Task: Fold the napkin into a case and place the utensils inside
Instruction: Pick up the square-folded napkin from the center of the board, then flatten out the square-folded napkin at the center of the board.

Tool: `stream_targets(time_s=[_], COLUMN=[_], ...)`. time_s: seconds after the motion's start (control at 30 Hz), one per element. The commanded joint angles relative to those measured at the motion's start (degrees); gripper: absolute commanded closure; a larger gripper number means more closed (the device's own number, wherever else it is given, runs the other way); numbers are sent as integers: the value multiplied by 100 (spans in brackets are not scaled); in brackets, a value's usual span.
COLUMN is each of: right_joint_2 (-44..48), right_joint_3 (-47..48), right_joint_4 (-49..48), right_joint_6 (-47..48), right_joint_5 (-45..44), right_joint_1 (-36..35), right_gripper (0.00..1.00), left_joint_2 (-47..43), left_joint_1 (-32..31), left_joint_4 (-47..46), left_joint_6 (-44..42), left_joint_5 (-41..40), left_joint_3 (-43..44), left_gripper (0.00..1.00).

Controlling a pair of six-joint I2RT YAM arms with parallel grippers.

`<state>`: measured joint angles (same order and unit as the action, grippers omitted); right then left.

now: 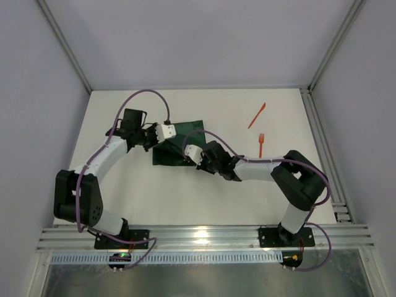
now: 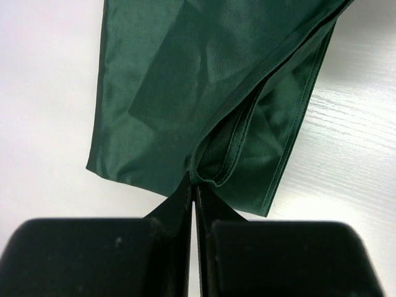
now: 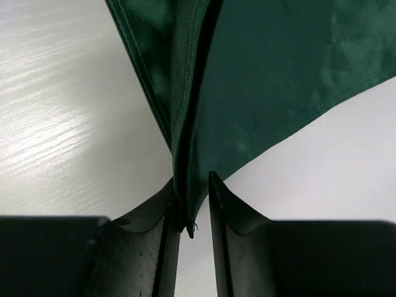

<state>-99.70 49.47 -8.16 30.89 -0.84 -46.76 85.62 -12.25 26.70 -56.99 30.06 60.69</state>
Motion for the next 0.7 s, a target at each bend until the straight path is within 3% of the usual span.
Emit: stream_targets(time_s=[0.0, 0.13, 0.3, 0.5, 0.67], right_joint_2=[3, 82, 39, -742, -1586], right_joint_3=[256, 369, 773, 2170, 3805], right_joint_4=[-230, -63, 201, 333, 439], right_joint_6=[-110, -101, 48, 241, 198], right_joint_5=[-303, -311, -513, -1162, -1629], right_joint_1=[-8, -8, 114, 624, 1019], right_gripper=[74, 85, 91, 96, 96], left_joint_2=[16, 16, 208, 744, 1219], left_joint_1=[56, 100, 381, 619, 619], left_joint_4=[-16, -7, -94, -911, -2060], left_joint_6=[74, 74, 477, 1495, 2358], left_joint_5=[184, 228, 631, 290, -544], left_joint_3=[189, 207, 452, 1094, 1568], left_gripper=[100, 100, 100, 100, 100])
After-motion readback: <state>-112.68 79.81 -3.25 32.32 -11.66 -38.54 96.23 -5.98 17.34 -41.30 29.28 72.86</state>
